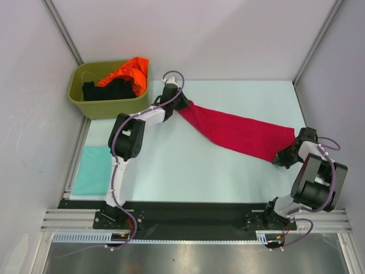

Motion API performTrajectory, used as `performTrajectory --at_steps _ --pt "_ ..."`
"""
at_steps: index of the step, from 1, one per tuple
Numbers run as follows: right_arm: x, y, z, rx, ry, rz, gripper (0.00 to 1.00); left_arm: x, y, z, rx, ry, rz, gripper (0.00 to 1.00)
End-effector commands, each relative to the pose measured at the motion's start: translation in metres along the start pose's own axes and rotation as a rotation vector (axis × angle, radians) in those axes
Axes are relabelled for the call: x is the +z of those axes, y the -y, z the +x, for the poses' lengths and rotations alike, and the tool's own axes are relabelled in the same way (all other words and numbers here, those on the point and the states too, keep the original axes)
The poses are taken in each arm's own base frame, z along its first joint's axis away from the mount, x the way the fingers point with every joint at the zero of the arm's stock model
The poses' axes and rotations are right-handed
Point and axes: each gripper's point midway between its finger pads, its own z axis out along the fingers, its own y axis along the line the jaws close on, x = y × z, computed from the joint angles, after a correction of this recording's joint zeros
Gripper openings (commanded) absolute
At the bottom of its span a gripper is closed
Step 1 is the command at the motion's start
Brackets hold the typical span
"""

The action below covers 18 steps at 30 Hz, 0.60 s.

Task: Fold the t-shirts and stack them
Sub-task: Fold the tshirt

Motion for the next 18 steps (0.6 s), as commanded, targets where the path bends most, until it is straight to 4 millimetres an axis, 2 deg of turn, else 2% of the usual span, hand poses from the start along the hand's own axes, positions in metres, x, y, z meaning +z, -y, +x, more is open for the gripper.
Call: performTrajectory --at_steps 1,2,3,4,6,7,8,10,11,12,14,15,17,18 --pt "-0.015 0.012 0.044 -0.035 -0.093 0.069 0.00 0.009 0.034 -0.049 0.086 0.118 0.076 0.02" --pt "-0.019 0.006 0.051 -0.049 -0.089 0.045 0.00 0.011 0.038 -0.057 0.123 0.139 0.081 0.01" --pt "-0.018 0.008 0.065 -0.053 -0.112 0.044 0.00 0.012 0.048 -0.075 0.141 0.178 0.094 0.01" --pt "-0.020 -0.002 0.081 -0.073 -0.128 0.027 0.00 0.020 0.042 -0.075 0.153 0.180 0.081 0.00" --pt "-0.026 -0.013 0.098 -0.109 -0.127 0.002 0.00 0.024 0.043 -0.091 0.161 0.209 0.081 0.00" --pt "-0.028 -0.016 0.111 -0.116 -0.143 0.001 0.00 0.028 0.037 -0.092 0.158 0.209 0.073 0.00" --pt "-0.032 -0.024 0.131 -0.177 -0.172 -0.013 0.00 0.028 0.033 -0.097 0.161 0.220 0.057 0.00" --pt "-0.040 -0.029 0.154 -0.231 -0.204 -0.025 0.00 0.023 0.021 -0.106 0.164 0.233 0.035 0.00" --pt "-0.044 -0.032 0.171 -0.271 -0.230 -0.032 0.00 0.021 0.015 -0.106 0.161 0.234 0.029 0.00" --pt "-0.047 -0.035 0.178 -0.291 -0.238 -0.044 0.00 0.020 0.002 -0.103 0.157 0.226 0.019 0.00" --pt "-0.050 -0.037 0.194 -0.309 -0.262 -0.052 0.00 0.015 -0.006 -0.106 0.171 0.227 0.011 0.00" --pt "-0.053 -0.040 0.209 -0.346 -0.290 -0.064 0.00 0.014 -0.015 -0.103 0.177 0.215 -0.002 0.00" --pt "-0.052 -0.047 0.226 -0.341 -0.326 -0.076 0.00 0.008 -0.020 -0.106 0.198 0.214 -0.009 0.01" --pt "-0.054 -0.048 0.243 -0.378 -0.355 -0.085 0.00 0.007 -0.029 -0.103 0.203 0.205 -0.015 0.01"
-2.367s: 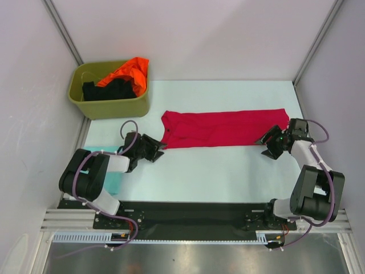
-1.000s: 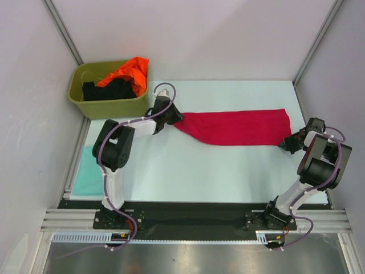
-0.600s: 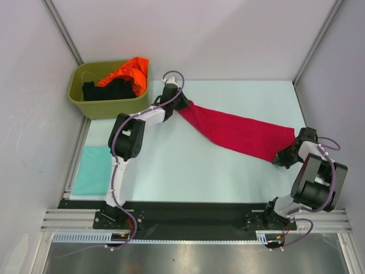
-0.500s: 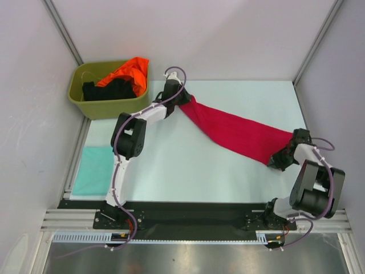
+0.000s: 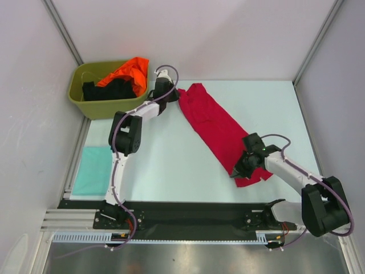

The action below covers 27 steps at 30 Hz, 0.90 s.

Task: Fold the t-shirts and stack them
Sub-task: Fold the tshirt

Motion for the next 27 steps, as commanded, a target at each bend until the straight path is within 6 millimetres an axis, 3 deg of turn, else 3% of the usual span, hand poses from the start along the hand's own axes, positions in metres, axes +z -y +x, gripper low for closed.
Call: performTrajectory --at_steps 1,7,14,15,16,17,18,19,20,22,23,24,25,27 --pt "0.008 -0.026 0.031 0.018 -0.076 -0.039 0.00 -0.019 -0.002 -0.038 0.063 0.066 0.015 0.02" --pt "0.022 -0.077 0.071 -0.077 -0.142 -0.106 0.00 -0.024 -0.027 -0.050 0.105 0.027 -0.031 0.07" --pt "0.028 -0.126 0.111 -0.153 -0.255 -0.202 0.01 -0.040 -0.015 -0.073 0.259 -0.035 -0.015 0.40" --pt "0.023 -0.141 0.113 -0.170 -0.265 -0.245 0.04 -0.045 -0.012 -0.075 0.265 -0.047 -0.009 0.43" --pt "0.021 -0.145 0.117 -0.212 -0.284 -0.267 0.09 -0.059 -0.002 -0.089 0.272 -0.034 -0.001 0.46" --pt "0.016 -0.147 0.124 -0.239 -0.326 -0.276 0.17 -0.068 -0.001 -0.078 0.267 -0.080 0.002 0.49" --pt "0.010 -0.149 0.127 -0.276 -0.338 -0.288 0.38 -0.078 0.006 -0.079 0.266 -0.090 0.023 0.54" --pt "0.003 -0.150 0.129 -0.313 -0.351 -0.303 0.44 -0.099 0.019 -0.094 0.256 -0.073 0.045 0.54" --pt "-0.003 -0.140 0.131 -0.380 -0.376 -0.304 0.49 -0.112 0.022 -0.080 0.247 -0.123 0.064 0.55" --pt "-0.025 -0.135 0.123 -0.451 -0.355 -0.338 0.55 -0.137 0.028 -0.079 0.248 -0.135 0.061 0.53" --pt "-0.031 -0.127 0.108 -0.517 -0.318 -0.348 0.58 -0.165 0.039 -0.081 0.256 -0.133 0.067 0.53" --pt "-0.043 -0.128 0.098 -0.554 -0.278 -0.388 0.63 -0.177 0.043 -0.077 0.257 -0.143 0.076 0.54" --pt "-0.046 -0.123 0.069 -0.585 -0.204 -0.382 0.65 -0.198 0.051 -0.072 0.248 -0.156 0.097 0.54" --pt "-0.052 -0.131 0.037 -0.620 -0.121 -0.428 0.70 -0.213 0.058 -0.061 0.228 -0.183 0.136 0.55"
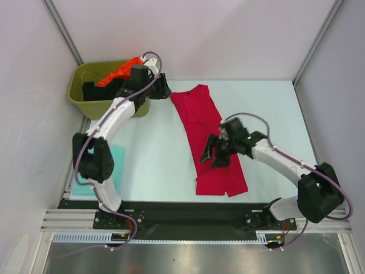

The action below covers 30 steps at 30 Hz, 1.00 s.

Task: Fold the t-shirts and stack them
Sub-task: Fold the tshirt

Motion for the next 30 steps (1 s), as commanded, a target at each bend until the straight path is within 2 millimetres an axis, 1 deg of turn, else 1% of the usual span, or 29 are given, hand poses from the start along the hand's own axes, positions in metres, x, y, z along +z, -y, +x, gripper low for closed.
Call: performTrajectory --at_steps 1,2,3,4,5,6,7,8,9,10,11,12,13,14,15,16,17,18,19,20,21,22,23,24,25,27,28,29,30 --pt "-0.039 0.010 -0.055 -0.206 0.151 -0.008 0.70 -0.042 0.037 0.018 -0.009 -0.030 0.101 0.55" --pt "-0.056 0.015 -0.095 -0.235 0.269 0.018 0.72 -0.048 0.042 0.019 -0.012 -0.018 0.110 0.54" --pt "-0.061 0.019 -0.117 -0.238 0.322 0.023 0.73 -0.048 0.039 0.023 -0.024 -0.013 0.080 0.53" --pt "-0.059 0.027 -0.138 -0.226 0.353 0.034 0.73 -0.048 0.043 0.023 -0.039 0.005 0.082 0.51" --pt "-0.065 0.018 -0.169 -0.254 0.427 0.005 0.73 -0.045 0.048 0.035 -0.038 -0.007 0.077 0.49" --pt "-0.075 0.025 -0.196 -0.263 0.479 0.005 0.73 -0.045 0.052 0.036 -0.038 0.003 0.073 0.48" --pt "-0.058 0.042 -0.216 -0.242 0.452 0.028 0.73 -0.040 0.056 0.038 -0.034 0.020 0.064 0.48" --pt "-0.073 0.029 -0.250 -0.275 0.519 0.018 0.73 -0.038 0.057 0.037 -0.032 0.030 0.058 0.48" --pt "-0.075 0.037 -0.270 -0.276 0.538 0.028 0.73 -0.030 0.055 0.041 -0.034 0.025 0.043 0.48" --pt "-0.070 0.045 -0.287 -0.262 0.538 0.030 0.73 -0.025 0.050 0.041 -0.038 0.032 0.009 0.48" --pt "-0.050 0.059 -0.306 -0.242 0.517 0.024 0.73 -0.021 0.050 0.037 -0.047 0.037 0.001 0.48" --pt "-0.055 0.052 -0.330 -0.252 0.551 -0.002 0.73 -0.014 0.045 0.038 -0.058 0.032 -0.021 0.47" --pt "-0.054 0.053 -0.345 -0.240 0.556 -0.029 0.73 -0.003 0.040 0.040 -0.076 0.014 -0.045 0.47" --pt "-0.030 0.071 -0.356 -0.209 0.527 -0.027 0.73 0.006 0.036 0.045 -0.083 -0.001 -0.063 0.47" --pt "-0.025 0.073 -0.365 -0.209 0.525 -0.040 0.72 0.013 0.033 0.046 -0.095 -0.006 -0.070 0.48" --pt "-0.036 0.060 -0.387 -0.244 0.571 -0.058 0.72 0.028 0.027 0.051 -0.105 -0.021 -0.081 0.48" --pt "-0.027 0.064 -0.394 -0.240 0.565 -0.057 0.72 0.035 0.019 0.051 -0.114 -0.016 -0.109 0.49" --pt "-0.009 0.075 -0.402 -0.229 0.546 -0.058 0.71 0.041 0.016 0.052 -0.132 -0.013 -0.109 0.50" --pt "-0.012 0.067 -0.417 -0.250 0.570 -0.078 0.71 0.050 0.006 0.054 -0.150 -0.019 -0.123 0.50" --pt "-0.011 0.067 -0.423 -0.243 0.573 -0.081 0.69 0.065 0.000 0.058 -0.163 -0.033 -0.135 0.50" --pt "0.009 0.082 -0.427 -0.222 0.548 -0.070 0.68 0.074 -0.006 0.062 -0.181 -0.047 -0.149 0.50" --pt "0.012 0.083 -0.430 -0.226 0.544 -0.074 0.67 0.079 -0.011 0.066 -0.186 -0.068 -0.165 0.50" --pt "0.007 0.074 -0.439 -0.247 0.564 -0.086 0.65 0.093 -0.019 0.065 -0.191 -0.072 -0.181 0.50" --pt "0.020 0.082 -0.440 -0.234 0.549 -0.087 0.64 0.099 -0.023 0.064 -0.191 -0.073 -0.192 0.50" --pt "0.021 0.081 -0.443 -0.235 0.554 -0.093 0.63 0.102 -0.027 0.053 -0.194 -0.057 -0.196 0.50" --pt "0.025 0.079 -0.447 -0.220 0.559 -0.108 0.59 0.118 -0.036 0.067 -0.216 -0.082 -0.210 0.50" --pt "0.032 0.084 -0.447 -0.205 0.553 -0.109 0.57 0.123 -0.039 0.068 -0.232 -0.080 -0.208 0.50" --pt "0.035 0.082 -0.448 -0.206 0.554 -0.118 0.52 0.126 -0.044 0.063 -0.251 -0.069 -0.207 0.49" --pt "0.039 0.081 -0.448 -0.198 0.550 -0.129 0.49 0.135 -0.048 0.071 -0.278 -0.081 -0.209 0.49"
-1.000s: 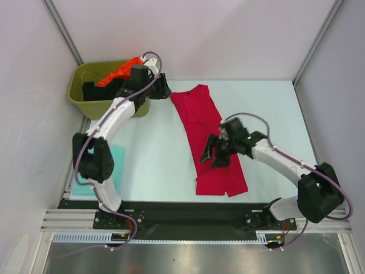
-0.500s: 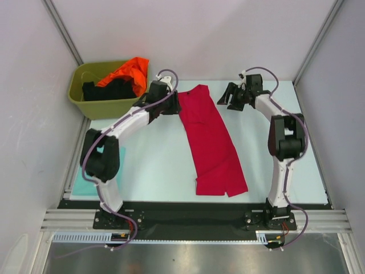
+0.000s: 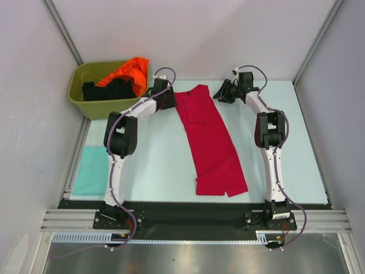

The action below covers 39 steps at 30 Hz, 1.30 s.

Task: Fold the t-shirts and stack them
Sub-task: Fold the tshirt

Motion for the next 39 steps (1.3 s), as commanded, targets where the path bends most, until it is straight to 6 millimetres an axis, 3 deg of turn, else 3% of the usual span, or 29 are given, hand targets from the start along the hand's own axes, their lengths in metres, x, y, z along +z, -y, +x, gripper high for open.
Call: performTrajectory --at_steps 1,4,7,13,16,18,22,24,25,27,28,29,32,34,35,37,39 --pt "0.013 -0.013 -0.001 0.011 0.003 -0.060 0.47 0.011 -0.005 -0.023 -0.089 0.045 0.000 0.48" --pt "0.022 -0.017 0.014 0.015 -0.036 -0.080 0.45 0.024 -0.008 -0.027 -0.146 0.050 0.031 0.47" --pt "0.027 -0.008 0.029 0.042 -0.066 -0.047 0.45 0.039 -0.010 -0.031 -0.185 0.058 0.047 0.46" --pt "0.028 0.005 0.027 0.074 -0.047 -0.011 0.36 0.063 0.011 -0.033 -0.260 0.056 0.163 0.40" --pt "0.025 0.015 0.021 0.105 -0.021 0.006 0.25 0.070 0.020 -0.035 -0.290 0.061 0.206 0.29" --pt "0.023 0.025 0.020 0.140 -0.011 0.015 0.12 0.073 0.019 -0.039 -0.304 0.080 0.203 0.18" --pt "0.012 0.045 0.005 0.152 0.048 0.114 0.00 0.072 0.021 -0.045 -0.320 0.108 0.206 0.12" --pt "0.003 0.063 0.005 0.178 0.070 0.170 0.00 0.074 0.021 -0.047 -0.318 0.110 0.206 0.13" --pt "-0.005 0.064 -0.007 0.169 0.115 0.182 0.00 0.072 0.024 -0.053 -0.313 0.120 0.214 0.15" --pt "-0.013 0.073 -0.012 0.177 0.140 0.207 0.00 0.072 0.022 -0.051 -0.287 0.109 0.200 0.22" --pt "-0.017 0.084 -0.012 0.185 0.146 0.238 0.00 0.068 0.025 -0.055 -0.273 0.114 0.206 0.27" --pt "-0.020 0.088 -0.015 0.188 0.153 0.243 0.00 0.066 0.026 -0.057 -0.256 0.119 0.203 0.39" --pt "-0.023 0.097 -0.017 0.204 0.153 0.238 0.00 0.050 0.042 -0.066 -0.158 0.141 0.237 0.52" --pt "-0.024 0.100 -0.018 0.205 0.159 0.253 0.00 0.040 0.057 -0.069 -0.086 0.147 0.261 0.54" --pt "-0.031 0.111 -0.024 0.230 0.177 0.267 0.00 0.029 0.066 -0.076 -0.064 0.157 0.284 0.55" --pt "-0.036 0.122 -0.028 0.252 0.202 0.306 0.00 0.020 0.076 -0.069 -0.035 0.136 0.299 0.55" --pt "-0.039 0.130 -0.031 0.268 0.221 0.342 0.00 -0.002 0.092 -0.075 -0.005 0.147 0.333 0.55"
